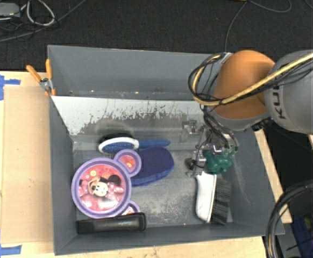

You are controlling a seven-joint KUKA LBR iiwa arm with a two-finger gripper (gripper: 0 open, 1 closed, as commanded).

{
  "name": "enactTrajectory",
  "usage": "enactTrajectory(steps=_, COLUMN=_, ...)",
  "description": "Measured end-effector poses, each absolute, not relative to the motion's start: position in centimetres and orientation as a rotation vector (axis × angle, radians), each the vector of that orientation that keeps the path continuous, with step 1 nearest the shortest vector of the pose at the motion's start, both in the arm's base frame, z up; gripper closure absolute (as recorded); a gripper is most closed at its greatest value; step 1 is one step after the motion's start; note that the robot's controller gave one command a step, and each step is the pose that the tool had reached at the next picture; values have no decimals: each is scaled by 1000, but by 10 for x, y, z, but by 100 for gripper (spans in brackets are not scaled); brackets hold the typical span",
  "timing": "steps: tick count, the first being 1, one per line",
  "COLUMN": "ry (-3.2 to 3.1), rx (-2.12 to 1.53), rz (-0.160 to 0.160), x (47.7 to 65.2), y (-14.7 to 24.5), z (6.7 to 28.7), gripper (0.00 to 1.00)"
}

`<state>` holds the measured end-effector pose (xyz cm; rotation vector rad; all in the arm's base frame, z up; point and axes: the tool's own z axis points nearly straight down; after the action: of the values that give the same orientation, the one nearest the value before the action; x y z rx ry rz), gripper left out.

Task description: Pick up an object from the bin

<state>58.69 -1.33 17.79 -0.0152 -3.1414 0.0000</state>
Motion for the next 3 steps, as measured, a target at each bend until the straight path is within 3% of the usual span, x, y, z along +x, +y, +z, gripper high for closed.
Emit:
enactTrajectory(steps=1, ry=-3104, rx=497, rz=2, x=593, y=-5, z=160, gripper=0)
enactTrajectory(steps=2, ry=-3120, rx=373, rz=1, x=605, y=2, z=130, gripper=0)
enactTrajectory(steps=3, ry=-3087, rx=601, rz=4, x=605, y=11, z=107, gripper=0)
